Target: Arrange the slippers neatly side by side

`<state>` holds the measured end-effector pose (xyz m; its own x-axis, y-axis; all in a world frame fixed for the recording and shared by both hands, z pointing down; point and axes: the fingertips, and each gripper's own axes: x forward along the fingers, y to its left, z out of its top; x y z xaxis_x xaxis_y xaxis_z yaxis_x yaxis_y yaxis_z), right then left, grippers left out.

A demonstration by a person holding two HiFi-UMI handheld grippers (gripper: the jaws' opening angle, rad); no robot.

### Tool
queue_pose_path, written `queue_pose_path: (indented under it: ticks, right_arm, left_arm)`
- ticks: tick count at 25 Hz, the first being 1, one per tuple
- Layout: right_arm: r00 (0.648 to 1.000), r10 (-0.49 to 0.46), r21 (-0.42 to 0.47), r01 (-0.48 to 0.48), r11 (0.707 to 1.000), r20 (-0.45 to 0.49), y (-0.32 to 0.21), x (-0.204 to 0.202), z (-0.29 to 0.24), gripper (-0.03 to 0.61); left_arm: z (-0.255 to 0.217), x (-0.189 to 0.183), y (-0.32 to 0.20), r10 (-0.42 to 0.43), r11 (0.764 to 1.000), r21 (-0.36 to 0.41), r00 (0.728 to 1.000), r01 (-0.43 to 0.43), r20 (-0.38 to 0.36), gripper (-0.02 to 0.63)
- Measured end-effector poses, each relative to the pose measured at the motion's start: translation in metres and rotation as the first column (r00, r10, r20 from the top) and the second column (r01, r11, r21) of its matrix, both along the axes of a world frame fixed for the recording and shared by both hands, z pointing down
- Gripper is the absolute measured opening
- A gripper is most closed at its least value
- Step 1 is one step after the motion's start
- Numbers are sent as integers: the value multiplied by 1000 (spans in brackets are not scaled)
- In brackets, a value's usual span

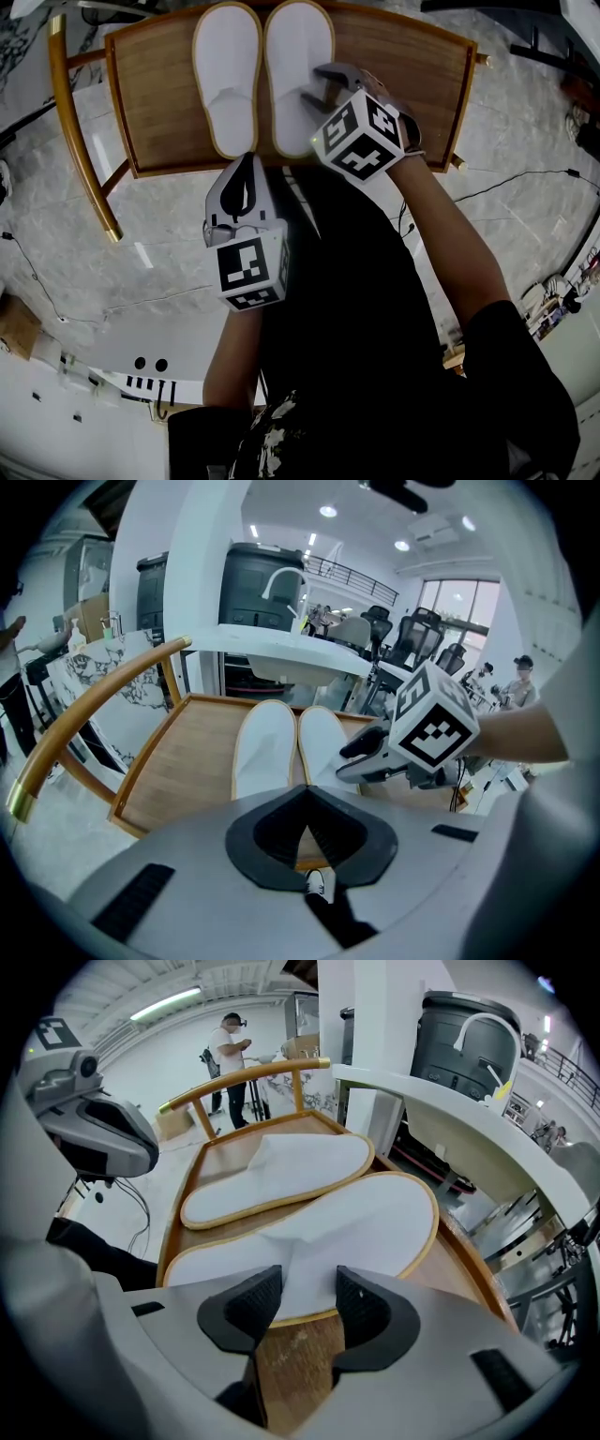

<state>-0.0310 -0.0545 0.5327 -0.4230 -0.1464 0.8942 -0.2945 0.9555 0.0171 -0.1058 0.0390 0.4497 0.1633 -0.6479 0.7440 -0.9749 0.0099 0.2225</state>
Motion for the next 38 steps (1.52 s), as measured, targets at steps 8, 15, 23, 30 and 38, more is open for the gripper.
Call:
queue_pose_path:
  ticks: [8, 15, 23, 30, 38]
  right_arm:
    - [994, 53, 79, -60, 995, 96, -1, -1, -23, 162]
    - [965, 132, 104, -159, 982, 227, 16, 8, -94, 134]
    - [836, 320, 54, -382, 923, 447, 40, 57, -203, 0]
    - [660, 323, 125, -537, 834, 679, 23, 75, -292, -2]
    - [603, 266, 174, -571, 803, 752, 21, 85, -335, -2]
  left_arm:
    - [-23, -8, 1, -3, 1000, 27, 999, 2, 50, 3]
    - [-60, -10, -1, 15, 996, 91, 994, -25, 109, 3]
    - [-135, 7, -13, 69, 965, 242, 987, -103, 147, 2]
    - [-217, 26, -43, 96, 889, 427, 979, -165, 178, 2]
    - [-242, 37, -44, 96, 856, 465, 953, -227, 288, 2]
